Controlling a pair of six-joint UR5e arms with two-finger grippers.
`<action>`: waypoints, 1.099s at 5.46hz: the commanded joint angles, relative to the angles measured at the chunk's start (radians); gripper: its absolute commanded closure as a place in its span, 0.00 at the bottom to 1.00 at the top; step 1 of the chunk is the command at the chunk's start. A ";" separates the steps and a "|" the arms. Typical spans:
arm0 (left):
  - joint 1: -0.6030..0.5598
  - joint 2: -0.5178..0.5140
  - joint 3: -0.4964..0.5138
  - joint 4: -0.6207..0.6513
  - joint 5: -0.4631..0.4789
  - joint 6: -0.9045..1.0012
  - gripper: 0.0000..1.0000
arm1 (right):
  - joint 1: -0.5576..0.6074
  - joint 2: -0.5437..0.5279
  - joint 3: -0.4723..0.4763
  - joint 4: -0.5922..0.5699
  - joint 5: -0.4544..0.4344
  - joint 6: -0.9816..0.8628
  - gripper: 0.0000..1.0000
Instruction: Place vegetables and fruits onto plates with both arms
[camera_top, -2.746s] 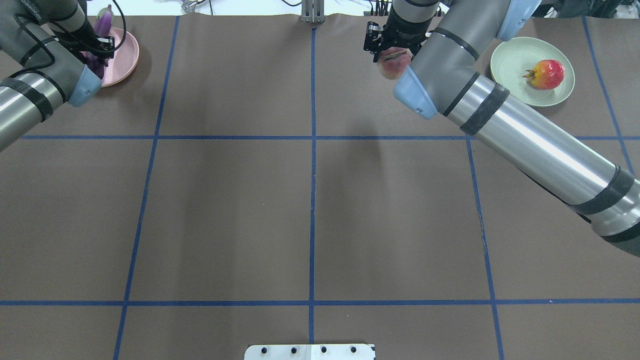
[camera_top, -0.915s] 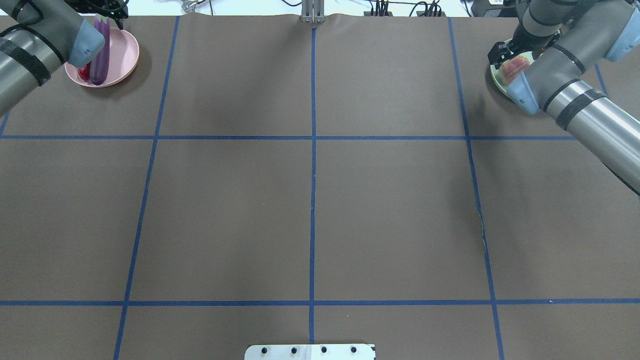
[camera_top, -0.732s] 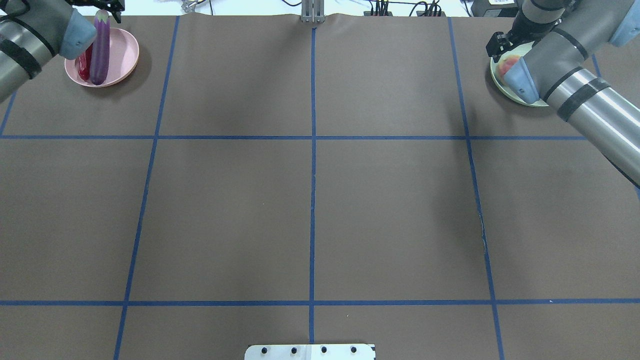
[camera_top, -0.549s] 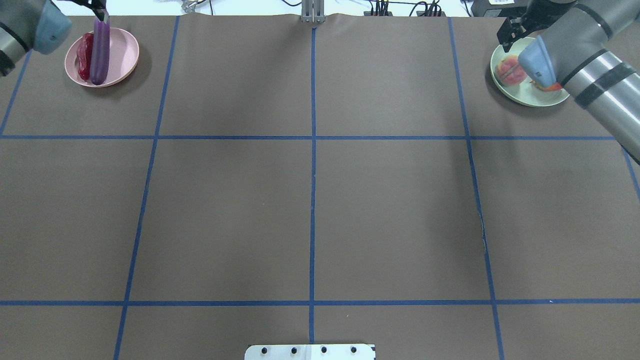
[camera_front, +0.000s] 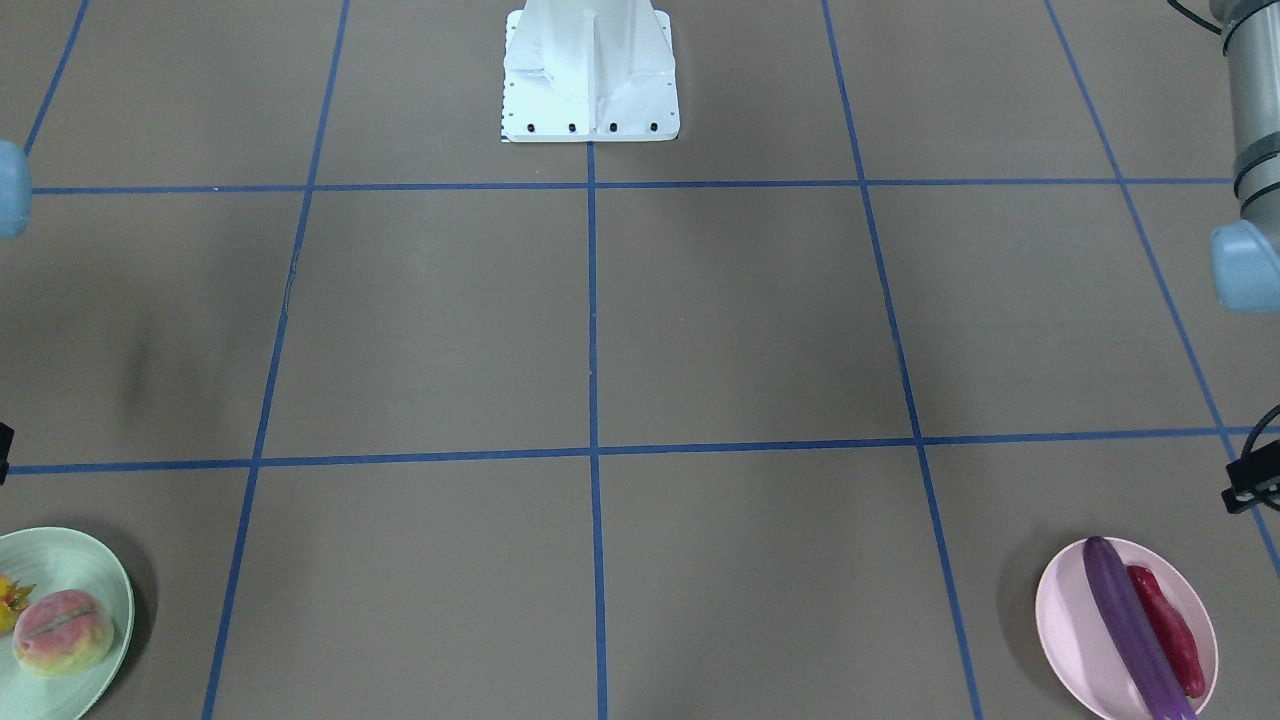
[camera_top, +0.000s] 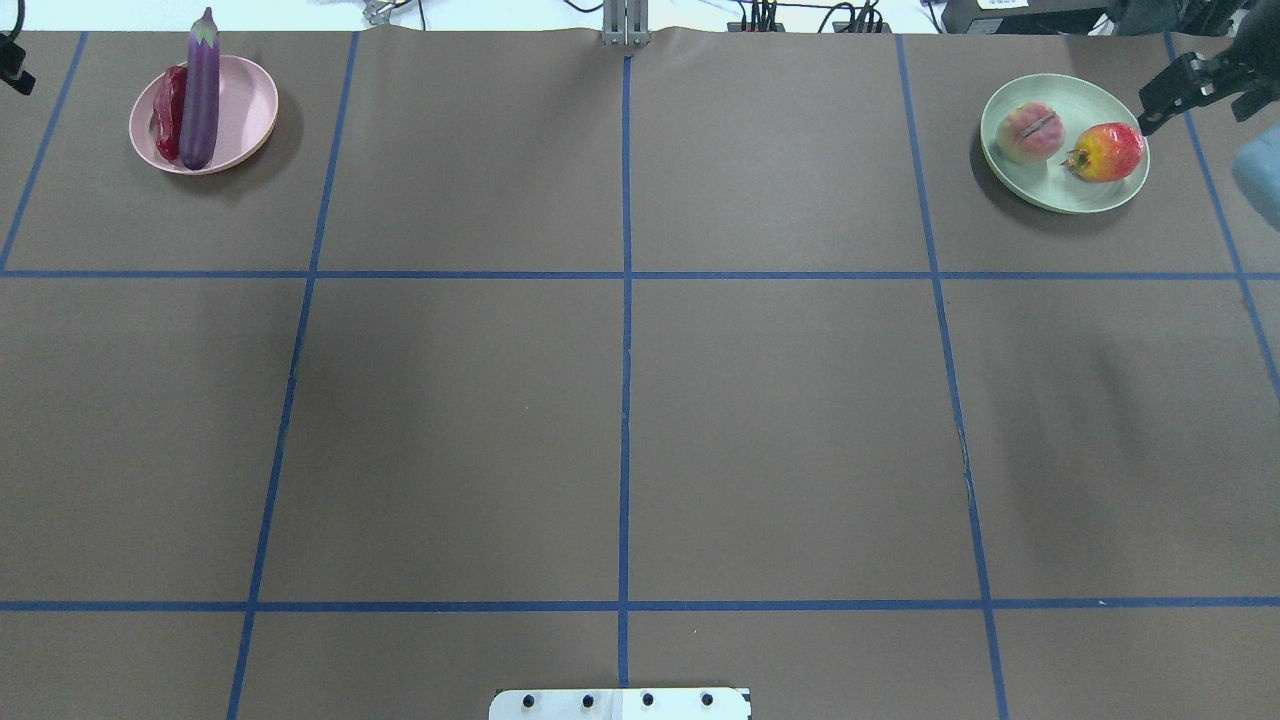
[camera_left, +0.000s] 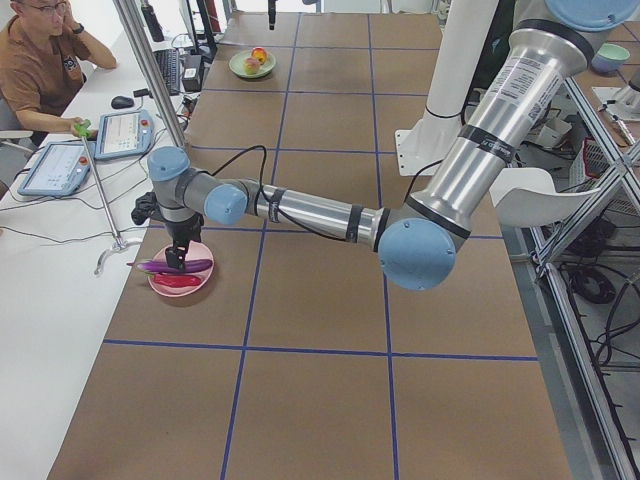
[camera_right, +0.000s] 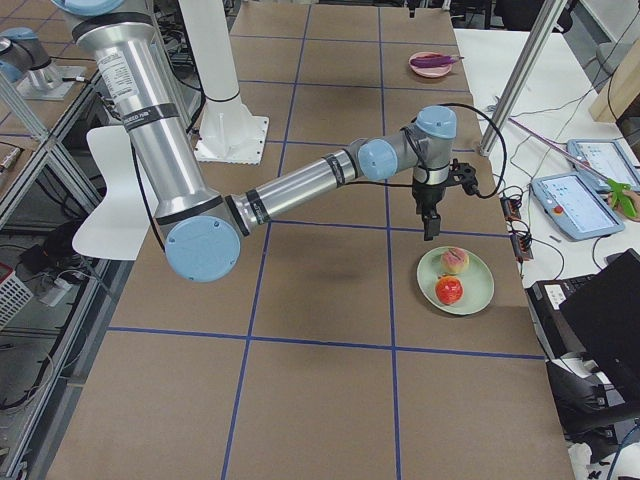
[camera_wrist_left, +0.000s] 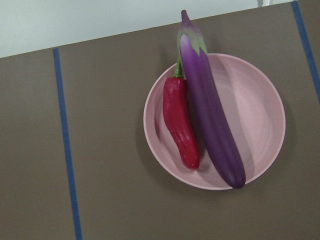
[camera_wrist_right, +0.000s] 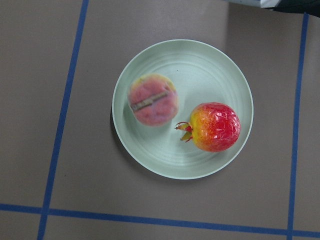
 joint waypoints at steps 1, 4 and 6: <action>-0.130 0.191 -0.125 -0.008 -0.069 0.063 0.00 | 0.027 -0.173 0.121 0.006 0.015 0.007 0.00; -0.205 0.434 -0.265 -0.012 -0.111 0.224 0.00 | 0.077 -0.303 0.117 0.105 0.076 -0.083 0.00; -0.202 0.439 -0.290 0.010 -0.019 0.217 0.00 | 0.172 -0.342 0.105 0.060 0.191 -0.159 0.00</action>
